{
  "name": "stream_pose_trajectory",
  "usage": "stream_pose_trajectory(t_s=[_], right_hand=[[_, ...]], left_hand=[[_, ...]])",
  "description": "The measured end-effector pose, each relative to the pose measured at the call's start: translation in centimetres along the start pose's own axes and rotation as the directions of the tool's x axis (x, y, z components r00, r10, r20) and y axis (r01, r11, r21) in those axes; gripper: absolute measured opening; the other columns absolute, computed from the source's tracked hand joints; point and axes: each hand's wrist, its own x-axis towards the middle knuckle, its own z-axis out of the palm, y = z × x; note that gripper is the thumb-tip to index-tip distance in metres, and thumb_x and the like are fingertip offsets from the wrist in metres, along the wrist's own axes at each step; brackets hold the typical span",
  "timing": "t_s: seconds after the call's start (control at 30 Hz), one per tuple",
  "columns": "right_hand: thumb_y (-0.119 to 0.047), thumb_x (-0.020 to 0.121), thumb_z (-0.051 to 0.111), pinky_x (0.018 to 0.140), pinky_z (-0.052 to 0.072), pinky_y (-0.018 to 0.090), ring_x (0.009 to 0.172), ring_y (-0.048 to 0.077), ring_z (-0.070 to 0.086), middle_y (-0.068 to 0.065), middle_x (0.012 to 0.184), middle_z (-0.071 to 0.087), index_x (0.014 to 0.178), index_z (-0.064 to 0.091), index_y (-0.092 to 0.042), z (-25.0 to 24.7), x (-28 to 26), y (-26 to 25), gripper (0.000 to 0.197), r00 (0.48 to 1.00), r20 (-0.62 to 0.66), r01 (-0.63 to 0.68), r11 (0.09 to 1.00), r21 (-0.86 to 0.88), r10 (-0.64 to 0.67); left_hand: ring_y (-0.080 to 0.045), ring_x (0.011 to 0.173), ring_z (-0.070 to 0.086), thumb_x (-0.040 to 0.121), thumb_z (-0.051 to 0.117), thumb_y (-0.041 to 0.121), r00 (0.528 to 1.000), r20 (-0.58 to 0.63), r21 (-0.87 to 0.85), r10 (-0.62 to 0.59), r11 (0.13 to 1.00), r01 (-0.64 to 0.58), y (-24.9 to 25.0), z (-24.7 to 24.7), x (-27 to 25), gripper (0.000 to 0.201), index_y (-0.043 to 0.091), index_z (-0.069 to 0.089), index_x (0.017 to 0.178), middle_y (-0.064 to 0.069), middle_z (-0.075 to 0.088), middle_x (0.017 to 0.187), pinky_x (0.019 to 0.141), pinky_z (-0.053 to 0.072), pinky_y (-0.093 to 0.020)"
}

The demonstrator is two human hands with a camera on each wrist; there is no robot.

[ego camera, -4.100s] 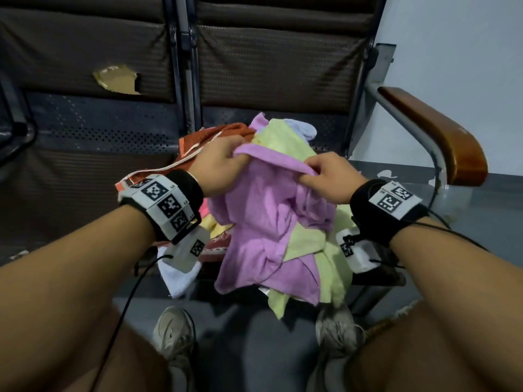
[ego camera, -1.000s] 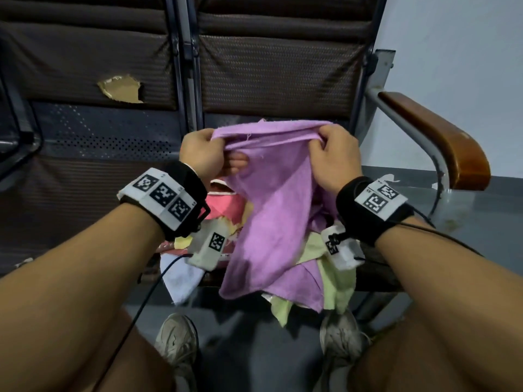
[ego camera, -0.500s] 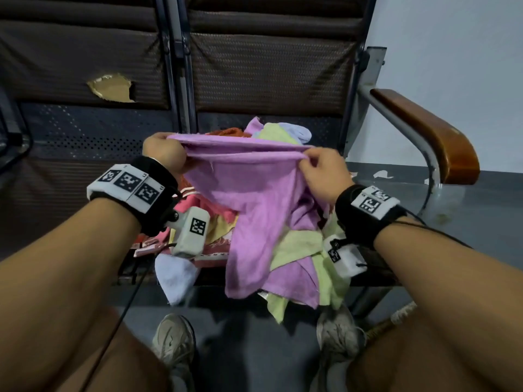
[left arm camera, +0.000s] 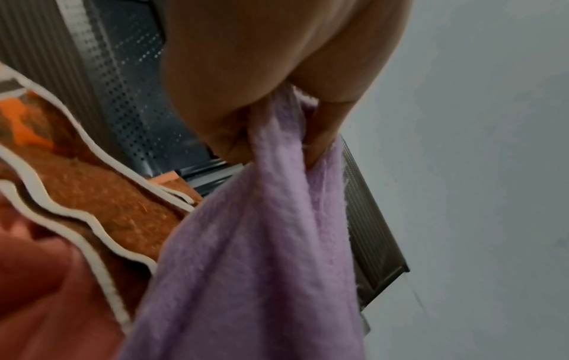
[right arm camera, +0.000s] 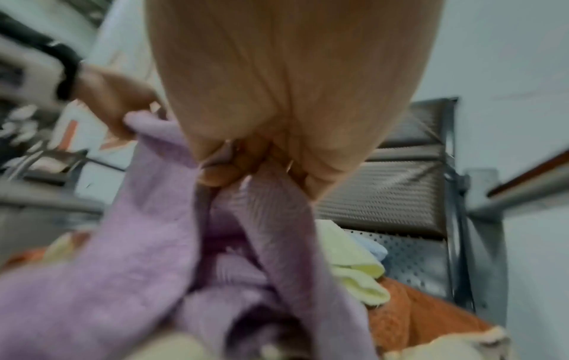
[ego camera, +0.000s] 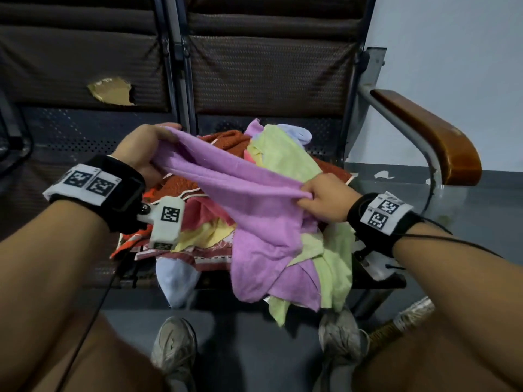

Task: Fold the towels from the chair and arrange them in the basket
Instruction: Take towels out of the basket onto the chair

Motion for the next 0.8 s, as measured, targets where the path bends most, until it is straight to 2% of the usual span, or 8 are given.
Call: stream_pose_trajectory(t_s=[0.13, 0.27, 0.37, 0.43, 0.57, 0.63, 0.7, 0.8], right_hand=[[-0.01, 0.084, 0.06, 0.06, 0.04, 0.03, 0.062, 0.024, 0.056, 0.007, 0.066, 0.064, 0.067, 0.063, -0.008, -1.0, 0.1, 1.5, 0.018, 0.982, -0.188, -0.006, 0.991, 0.131, 0.031], [-0.005, 0.079, 0.064, 0.062, 0.044, 0.023, 0.062, 0.009, 0.059, -0.004, 0.071, 0.067, 0.079, 0.07, -0.021, 0.2, -0.4, 0.9, 0.017, 1.0, 0.0, -0.027, 0.982, 0.187, 0.027], [-0.028, 0.079, 0.078, 0.057, 0.041, 0.016, 0.052, -0.004, 0.055, -0.018, 0.064, 0.066, 0.082, 0.073, -0.029, 1.8, -0.2, -0.1, 0.005, 0.993, 0.114, -0.034, 0.976, 0.213, 0.01], [-0.044, 0.08, 0.078, 0.066, 0.039, 0.016, 0.062, -0.008, 0.056, -0.016, 0.073, 0.07, 0.086, 0.078, -0.028, 2.7, -0.1, -0.8, 0.017, 0.992, 0.097, 0.06, 0.987, 0.152, -0.075], [-0.064, 0.084, 0.063, 0.073, 0.044, 0.03, 0.068, 0.015, 0.055, -0.001, 0.071, 0.061, 0.081, 0.072, -0.018, 4.6, -0.4, -2.5, 0.047, 0.969, 0.105, 0.234, 0.969, -0.084, -0.225], [-0.078, 0.082, 0.049, 0.067, 0.049, 0.04, 0.069, 0.021, 0.056, 0.001, 0.071, 0.058, 0.072, 0.061, -0.013, 5.3, -0.5, -3.5, 0.067, 0.979, 0.046, 0.204, 0.973, -0.109, -0.2], [-0.089, 0.073, 0.04, 0.064, 0.051, 0.041, 0.069, 0.021, 0.059, 0.001, 0.075, 0.061, 0.072, 0.061, -0.012, 5.9, -0.5, -4.5, 0.08, 0.989, 0.019, 0.148, 0.978, -0.145, -0.147], [-0.062, 0.085, 0.056, 0.067, 0.052, 0.037, 0.08, 0.028, 0.064, 0.007, 0.09, 0.063, 0.082, 0.067, -0.008, 7.0, -0.4, -5.2, 0.055, 0.989, 0.073, 0.147, 0.947, -0.287, -0.131]], left_hand=[[-0.009, 0.05, 0.057, 0.095, 0.055, 0.009, 0.998, -0.002, 0.147, 0.067, 0.987, -0.066, -1.8, -0.5, 0.0, 0.017, 0.016, 0.063, 0.082, 0.001, 0.062, 0.063, 0.047, 0.05, -0.019], [-0.012, 0.056, 0.062, 0.1, 0.052, 0.015, 0.992, -0.017, 0.156, 0.129, 0.98, -0.125, -3.3, -0.2, -0.1, 0.019, 0.015, 0.064, 0.085, -0.002, 0.065, 0.065, 0.049, 0.054, -0.022], [-0.01, 0.052, 0.065, 0.101, 0.05, 0.017, 0.992, -0.009, 0.11, 0.126, 0.986, -0.124, -3.5, 0.3, -0.1, 0.021, 0.014, 0.064, 0.086, 0.0, 0.067, 0.062, 0.049, 0.055, -0.022], [-0.008, 0.052, 0.066, 0.1, 0.049, 0.016, 0.992, 0.007, 0.063, 0.123, 0.99, -0.123, -3.5, 0.6, -0.1, 0.021, 0.011, 0.065, 0.089, 0.0, 0.069, 0.062, 0.049, 0.055, -0.021], [-0.013, 0.066, 0.067, 0.096, 0.058, 0.008, 0.994, 0.039, 0.012, 0.101, 0.995, -0.101, -3.5, 0.7, 0.0, 0.009, 0.001, 0.064, 0.098, -0.01, 0.067, 0.084, 0.056, 0.056, -0.019], [-0.014, 0.069, 0.066, 0.094, 0.059, 0.003, 0.993, 0.063, 0.023, 0.103, 0.994, -0.104, -3.7, 0.8, 0.0, 0.012, -0.001, 0.062, 0.105, -0.012, 0.064, 0.089, 0.059, 0.057, -0.018], [-0.015, 0.072, 0.065, 0.094, 0.059, 0.001, 0.991, 0.092, 0.057, 0.097, 0.993, -0.103, -3.9, 1.1, -0.1, 0.009, 0.0, 0.064, 0.101, -0.012, 0.064, 0.088, 0.059, 0.057, -0.018], [-0.016, 0.07, 0.064, 0.094, 0.057, 0.001, 0.991, 0.106, 0.08, 0.084, 0.993, -0.092, -4.0, 1.5, -0.3, 0.008, 0.002, 0.065, 0.093, -0.012, 0.065, 0.085, 0.055, 0.057, -0.019]])
